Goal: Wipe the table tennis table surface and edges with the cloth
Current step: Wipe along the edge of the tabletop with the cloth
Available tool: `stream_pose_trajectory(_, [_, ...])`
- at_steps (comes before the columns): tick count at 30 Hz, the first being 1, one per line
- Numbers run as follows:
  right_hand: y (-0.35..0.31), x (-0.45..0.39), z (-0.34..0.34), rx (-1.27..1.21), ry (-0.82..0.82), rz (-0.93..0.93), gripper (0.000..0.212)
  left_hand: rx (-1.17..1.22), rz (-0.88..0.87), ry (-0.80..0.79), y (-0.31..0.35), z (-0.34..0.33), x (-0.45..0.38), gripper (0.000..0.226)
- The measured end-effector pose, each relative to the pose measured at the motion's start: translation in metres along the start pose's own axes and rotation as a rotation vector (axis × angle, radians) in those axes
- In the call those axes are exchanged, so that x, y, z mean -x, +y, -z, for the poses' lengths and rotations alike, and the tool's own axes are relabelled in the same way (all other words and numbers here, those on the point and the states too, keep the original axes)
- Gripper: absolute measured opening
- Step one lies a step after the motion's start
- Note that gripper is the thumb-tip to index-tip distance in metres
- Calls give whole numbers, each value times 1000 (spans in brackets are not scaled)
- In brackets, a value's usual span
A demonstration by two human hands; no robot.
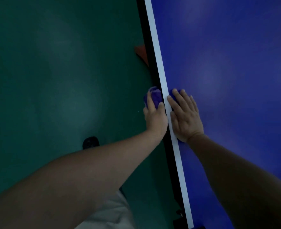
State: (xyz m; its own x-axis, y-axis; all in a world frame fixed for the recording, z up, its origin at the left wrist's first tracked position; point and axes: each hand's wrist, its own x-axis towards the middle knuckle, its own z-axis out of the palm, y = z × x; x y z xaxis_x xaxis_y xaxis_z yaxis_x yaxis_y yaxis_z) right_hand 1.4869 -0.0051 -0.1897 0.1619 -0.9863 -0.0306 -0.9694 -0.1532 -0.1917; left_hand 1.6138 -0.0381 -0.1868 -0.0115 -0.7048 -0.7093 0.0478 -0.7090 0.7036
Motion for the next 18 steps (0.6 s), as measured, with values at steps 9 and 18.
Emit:
stream_pose_trajectory(9, [-1, 0, 2, 54, -76, -35, 53, -42, 204, -117, -70, 4, 94, 59])
stream_pose_trajectory(18, [0, -1, 5, 37, -111, -38, 53, 32, 78, 27, 45, 0, -41, 54])
